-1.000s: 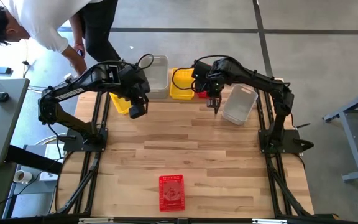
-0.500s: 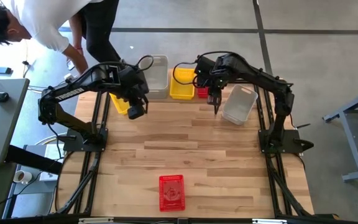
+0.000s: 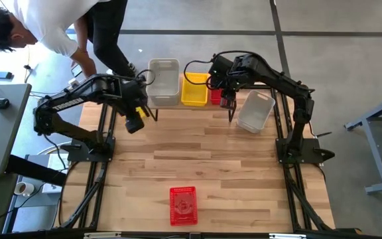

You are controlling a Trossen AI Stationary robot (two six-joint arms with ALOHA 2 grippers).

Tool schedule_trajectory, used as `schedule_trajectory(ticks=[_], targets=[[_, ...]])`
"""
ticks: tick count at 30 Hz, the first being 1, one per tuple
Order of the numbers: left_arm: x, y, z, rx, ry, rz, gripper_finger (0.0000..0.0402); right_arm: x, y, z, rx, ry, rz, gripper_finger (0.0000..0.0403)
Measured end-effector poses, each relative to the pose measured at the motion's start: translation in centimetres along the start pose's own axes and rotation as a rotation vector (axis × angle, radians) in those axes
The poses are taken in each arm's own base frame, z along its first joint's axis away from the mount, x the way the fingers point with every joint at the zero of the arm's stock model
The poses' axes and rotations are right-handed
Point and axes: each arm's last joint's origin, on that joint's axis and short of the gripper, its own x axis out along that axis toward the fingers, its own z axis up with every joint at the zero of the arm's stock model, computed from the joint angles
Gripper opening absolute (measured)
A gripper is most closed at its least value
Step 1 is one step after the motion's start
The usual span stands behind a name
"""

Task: Stack baskets on shelf by color
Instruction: Stack the yellow bin on top of the other yellow bin on the shelf

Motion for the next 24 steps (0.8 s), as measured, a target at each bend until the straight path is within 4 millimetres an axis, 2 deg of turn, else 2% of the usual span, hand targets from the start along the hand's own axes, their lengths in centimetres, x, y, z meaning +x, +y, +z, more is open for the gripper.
schedule_trajectory(ticks=[10, 19, 24], targets=[[3.2, 0.7, -4.3, -0.127, -0.072, -0.02, 0.0131, 0.0, 0.0, 0.1, -0.004, -0.013, -0.003, 0.0129], [8.7, 0.4, -7.1, -0.223, -0.084, -0.028, 0.0131, 0.0, 0.0, 0.1, 0.003, -0.013, -0.003, 0.0129], [11.9, 0.5, -8.4, -0.297, -0.075, 0.054, 0.0131, 0.0, 0.0, 0.1, 0.004, -0.014, -0.002, 0.0129]])
